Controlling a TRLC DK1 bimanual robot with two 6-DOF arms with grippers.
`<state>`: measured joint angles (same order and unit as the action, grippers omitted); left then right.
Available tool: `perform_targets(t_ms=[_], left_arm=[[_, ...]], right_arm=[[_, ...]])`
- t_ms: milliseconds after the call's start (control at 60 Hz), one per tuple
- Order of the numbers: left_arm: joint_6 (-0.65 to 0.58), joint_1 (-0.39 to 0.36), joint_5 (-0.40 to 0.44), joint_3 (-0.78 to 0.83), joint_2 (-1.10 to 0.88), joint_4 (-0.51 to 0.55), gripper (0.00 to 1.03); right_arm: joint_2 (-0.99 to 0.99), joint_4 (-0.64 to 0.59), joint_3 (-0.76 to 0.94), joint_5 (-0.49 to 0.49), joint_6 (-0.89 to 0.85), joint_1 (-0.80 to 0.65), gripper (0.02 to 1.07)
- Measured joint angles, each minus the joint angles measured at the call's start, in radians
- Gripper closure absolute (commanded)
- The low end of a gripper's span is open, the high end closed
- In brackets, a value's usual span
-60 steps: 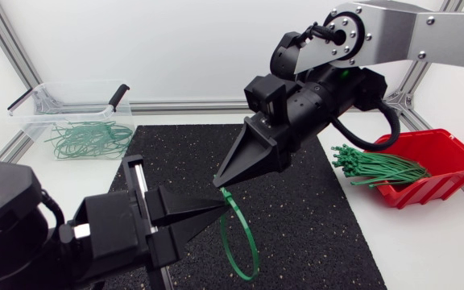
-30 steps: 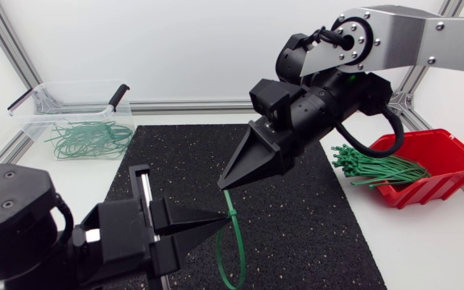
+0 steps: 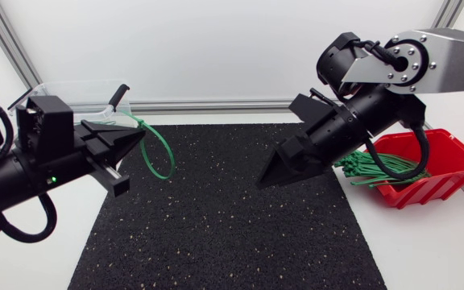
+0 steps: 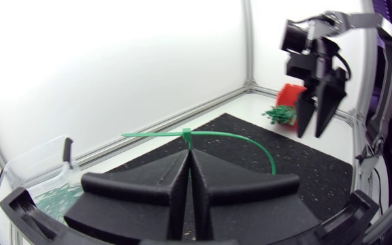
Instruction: Take a green cable tie from the red box, thread the tail through the head to close it, then place it in the transparent bin on the left.
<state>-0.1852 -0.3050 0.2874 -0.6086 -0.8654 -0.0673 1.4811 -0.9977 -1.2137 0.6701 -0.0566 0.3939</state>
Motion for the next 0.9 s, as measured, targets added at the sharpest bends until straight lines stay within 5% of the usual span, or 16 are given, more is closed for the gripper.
perform_targets(t_ms=[167,417,700,817,900], left_arm=[[0.089,0.215,0.0,-0.176,-0.151,0.0,1.0],[0.168,0.41,-0.016,-0.501,-0.409,0.062,1.0],[0.183,0.537,-0.168,-0.845,-0.723,0.169,1.0],[0.182,0.553,-0.213,-0.989,-0.857,0.315,0.99],[0.177,0.553,-0.243,-1.089,-0.952,0.468,0.77]], right_arm=[[-0.012,0.033,0.027,-0.045,0.0,-0.016,0.05],[-0.073,0.053,0.077,-0.074,0.0,-0.017,0.05],[-0.143,0.056,0.123,-0.085,0.0,-0.024,0.05],[-0.156,0.056,0.135,-0.085,0.0,-0.024,0.05],[-0.166,0.056,0.141,-0.085,0.0,-0.024,0.05]])
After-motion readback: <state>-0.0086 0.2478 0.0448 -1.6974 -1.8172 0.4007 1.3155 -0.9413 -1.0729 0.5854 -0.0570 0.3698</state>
